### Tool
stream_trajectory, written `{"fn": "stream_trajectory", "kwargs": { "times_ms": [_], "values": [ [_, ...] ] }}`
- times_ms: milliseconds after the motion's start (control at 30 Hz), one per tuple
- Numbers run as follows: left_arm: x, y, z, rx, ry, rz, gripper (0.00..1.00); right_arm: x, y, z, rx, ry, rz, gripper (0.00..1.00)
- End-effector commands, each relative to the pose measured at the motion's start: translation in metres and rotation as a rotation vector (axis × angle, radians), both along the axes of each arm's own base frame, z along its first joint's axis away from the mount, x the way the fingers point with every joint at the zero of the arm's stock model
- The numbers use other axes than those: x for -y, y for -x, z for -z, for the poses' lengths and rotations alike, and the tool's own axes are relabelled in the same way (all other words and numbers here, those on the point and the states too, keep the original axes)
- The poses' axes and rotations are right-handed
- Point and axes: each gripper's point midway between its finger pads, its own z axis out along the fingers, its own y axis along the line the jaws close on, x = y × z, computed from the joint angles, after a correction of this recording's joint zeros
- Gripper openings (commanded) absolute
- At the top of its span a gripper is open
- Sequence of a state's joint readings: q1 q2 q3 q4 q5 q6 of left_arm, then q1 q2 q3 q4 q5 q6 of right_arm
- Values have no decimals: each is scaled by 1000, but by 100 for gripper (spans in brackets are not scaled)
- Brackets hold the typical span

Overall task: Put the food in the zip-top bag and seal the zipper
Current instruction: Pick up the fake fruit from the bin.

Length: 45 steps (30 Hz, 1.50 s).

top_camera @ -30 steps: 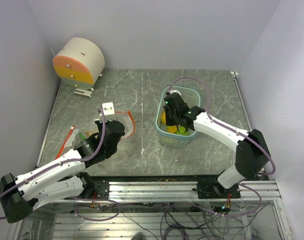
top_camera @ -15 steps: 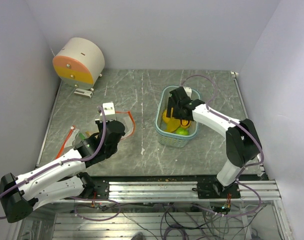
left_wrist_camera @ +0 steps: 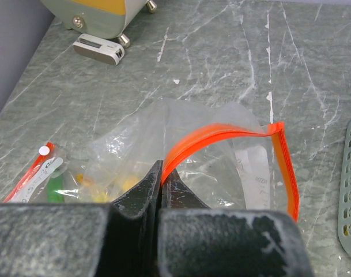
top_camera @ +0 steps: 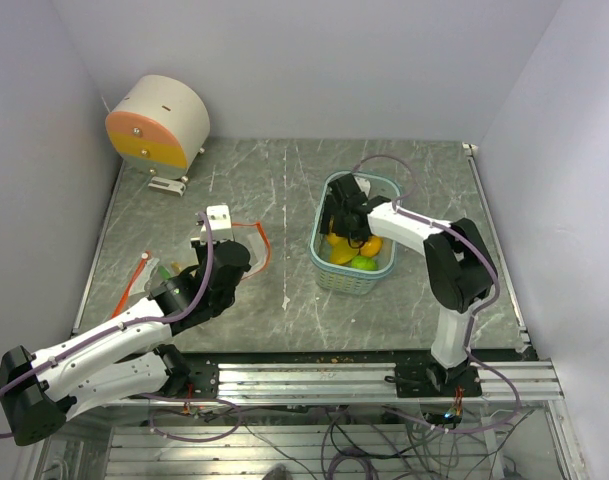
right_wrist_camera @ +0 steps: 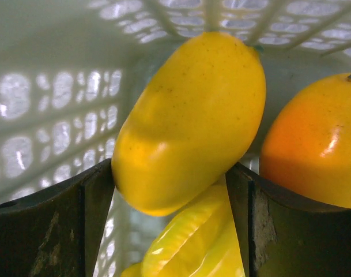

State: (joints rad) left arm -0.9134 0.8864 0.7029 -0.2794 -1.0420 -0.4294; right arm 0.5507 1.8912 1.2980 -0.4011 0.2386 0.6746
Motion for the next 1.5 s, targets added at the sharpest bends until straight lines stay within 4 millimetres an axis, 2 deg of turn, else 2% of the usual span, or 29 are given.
{"fn": "stream_trajectory", "kwargs": {
  "times_ms": [0, 100, 200, 367, 533, 567, 700, 900, 1000, 1133, 1167, 1300, 1467],
  "values": [
    [4, -3, -9, 23, 35, 12, 7, 5, 7, 26, -40, 32, 15, 76],
    [4, -2, -10, 22, 36, 13, 7, 9, 5, 33, -27, 50, 10, 68],
    [3, -1, -10, 19, 34, 10, 7, 15, 2, 28, 3, 75, 16, 57],
    [3, -1, -11, 20, 36, 11, 7, 21, -2, -8, 102, 76, 6, 38],
    [2, -1, -12, 18, 34, 8, 7, 21, 3, -56, 212, 31, -48, 33],
    [1, -1, -12, 16, 31, 5, 7, 20, 6, -75, 252, 6, -60, 33],
    [-1, 0, -12, 20, 31, 0, 7, 16, 19, -125, 372, -76, -134, 33],
    [5, -3, -17, 26, 47, 14, 7, 6, 42, -181, 490, -174, -267, 33],
    [11, -4, -20, 28, 67, 33, 7, -8, 58, -205, 539, -257, -363, 32],
    [16, -4, -26, 37, 103, 57, 7, -43, 96, -241, 626, -439, -598, 32],
    [17, -4, -27, 40, 111, 62, 7, -49, 108, -239, 627, -471, -650, 32],
    [15, -2, -34, 57, 139, 67, 7, -81, 150, -251, 648, -604, -834, 32],
    [18, -2, -37, 74, 168, 75, 7, -127, 195, -253, 658, -658, -1005, 33]
  ]
}}
